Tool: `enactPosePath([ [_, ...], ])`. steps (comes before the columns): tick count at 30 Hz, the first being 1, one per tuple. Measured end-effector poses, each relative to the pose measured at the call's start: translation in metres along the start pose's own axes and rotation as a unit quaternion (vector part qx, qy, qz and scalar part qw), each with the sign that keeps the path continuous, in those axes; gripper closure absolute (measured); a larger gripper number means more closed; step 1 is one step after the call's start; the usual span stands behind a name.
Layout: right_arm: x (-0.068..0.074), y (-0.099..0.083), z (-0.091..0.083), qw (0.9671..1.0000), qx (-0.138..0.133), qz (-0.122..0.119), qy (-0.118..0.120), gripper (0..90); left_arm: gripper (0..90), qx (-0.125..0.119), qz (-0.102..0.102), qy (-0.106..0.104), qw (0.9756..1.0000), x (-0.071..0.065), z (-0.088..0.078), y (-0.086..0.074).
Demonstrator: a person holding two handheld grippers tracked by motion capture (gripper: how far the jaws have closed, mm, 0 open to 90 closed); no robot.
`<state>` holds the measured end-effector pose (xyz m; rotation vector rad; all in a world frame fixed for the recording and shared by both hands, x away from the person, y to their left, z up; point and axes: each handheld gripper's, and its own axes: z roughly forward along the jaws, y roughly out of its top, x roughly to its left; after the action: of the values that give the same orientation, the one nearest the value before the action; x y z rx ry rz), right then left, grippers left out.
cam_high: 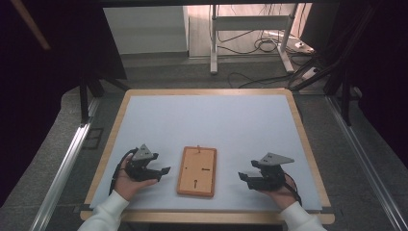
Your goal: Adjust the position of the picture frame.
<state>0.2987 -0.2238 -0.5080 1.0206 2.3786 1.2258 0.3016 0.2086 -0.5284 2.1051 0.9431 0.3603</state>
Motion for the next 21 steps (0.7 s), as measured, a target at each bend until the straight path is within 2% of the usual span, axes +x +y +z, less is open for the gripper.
enactPosePath([
  [7, 0.0, -0.013, -0.016, 0.9998, -0.001, -0.005, -0.017, 27.9, 24.5, -0.001, 0.0, -0.002, 1.0, 0.001, 0.0, 0.0],
  [21, 0.0, -0.014, -0.011, 0.9993, 0.012, -0.021, -0.028, 26.1, 24.6, -0.005, 0.001, 0.003, 1.0, 0.001, 0.0, -0.001],
])
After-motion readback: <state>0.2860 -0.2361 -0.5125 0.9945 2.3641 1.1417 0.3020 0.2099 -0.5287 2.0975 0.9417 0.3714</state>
